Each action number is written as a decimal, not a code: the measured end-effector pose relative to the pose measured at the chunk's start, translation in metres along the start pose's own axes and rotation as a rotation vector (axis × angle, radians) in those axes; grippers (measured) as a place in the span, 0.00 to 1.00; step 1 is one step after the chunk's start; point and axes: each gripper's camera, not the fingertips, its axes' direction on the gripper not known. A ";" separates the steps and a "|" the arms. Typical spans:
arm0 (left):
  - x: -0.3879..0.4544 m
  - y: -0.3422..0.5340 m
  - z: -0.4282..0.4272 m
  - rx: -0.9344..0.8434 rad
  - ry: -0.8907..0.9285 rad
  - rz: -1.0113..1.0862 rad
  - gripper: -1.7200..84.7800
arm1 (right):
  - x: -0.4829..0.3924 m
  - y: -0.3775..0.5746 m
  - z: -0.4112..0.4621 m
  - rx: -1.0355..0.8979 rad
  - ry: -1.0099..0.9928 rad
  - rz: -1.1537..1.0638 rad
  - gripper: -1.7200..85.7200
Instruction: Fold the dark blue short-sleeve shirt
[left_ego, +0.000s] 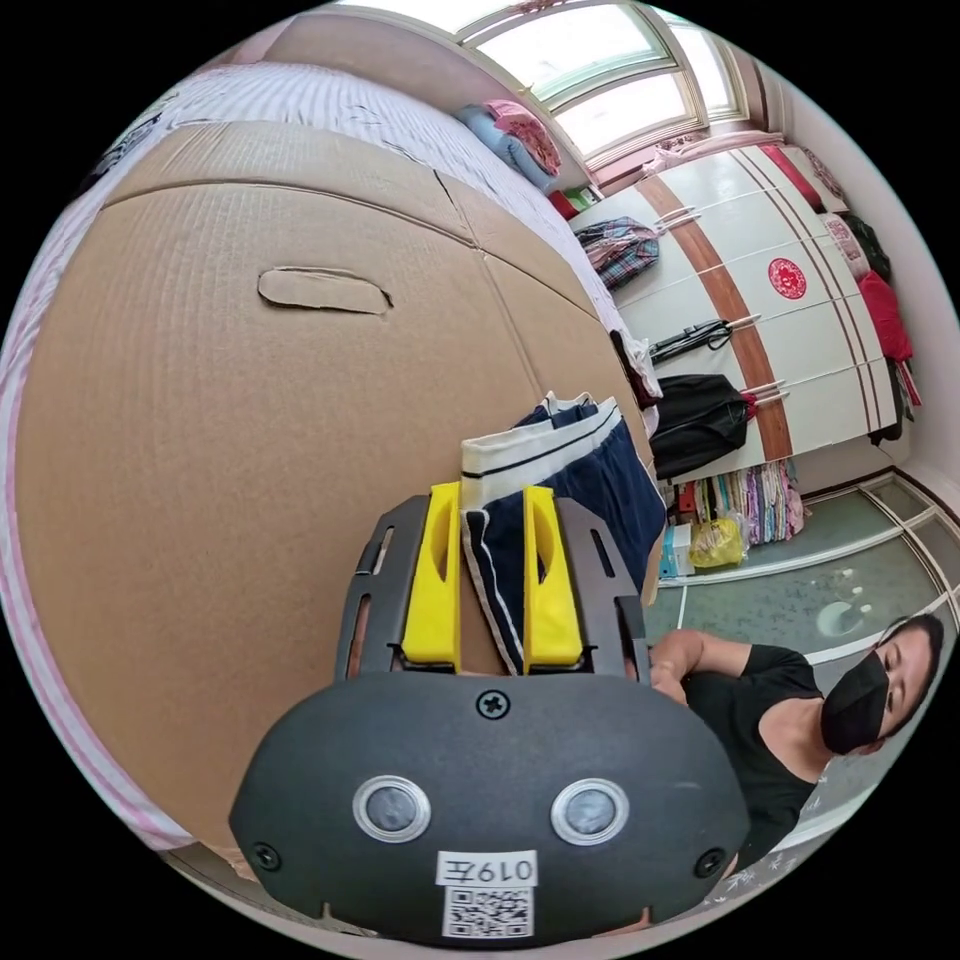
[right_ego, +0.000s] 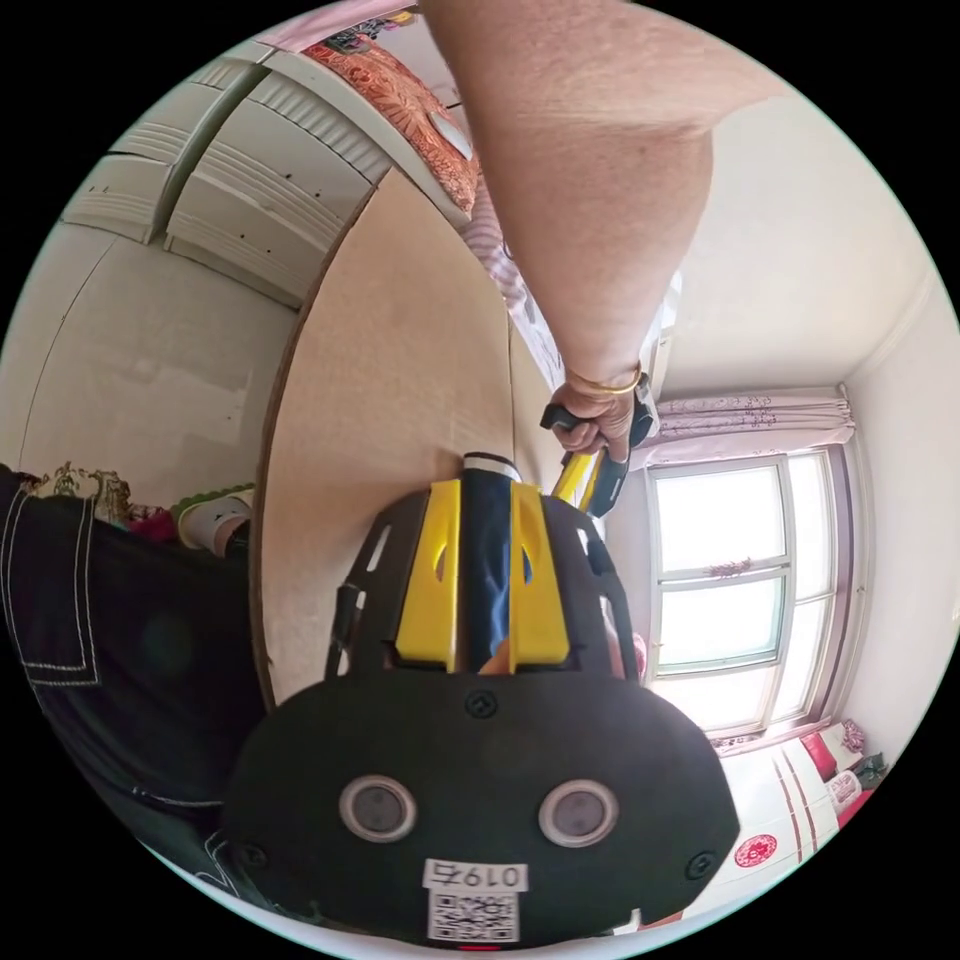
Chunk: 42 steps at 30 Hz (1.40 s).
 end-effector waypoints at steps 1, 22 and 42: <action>-0.001 -0.003 0.003 -0.005 -0.023 -0.001 0.08 | 0.000 -0.001 0.004 -0.007 -0.002 0.004 0.10; -0.027 -0.047 0.028 0.007 -0.104 0.000 0.04 | 0.001 -0.009 0.032 -0.002 0.052 0.019 0.03; -0.036 -0.077 0.038 -0.026 -0.063 0.015 0.04 | 0.035 -0.014 0.079 -0.112 -0.136 0.062 0.11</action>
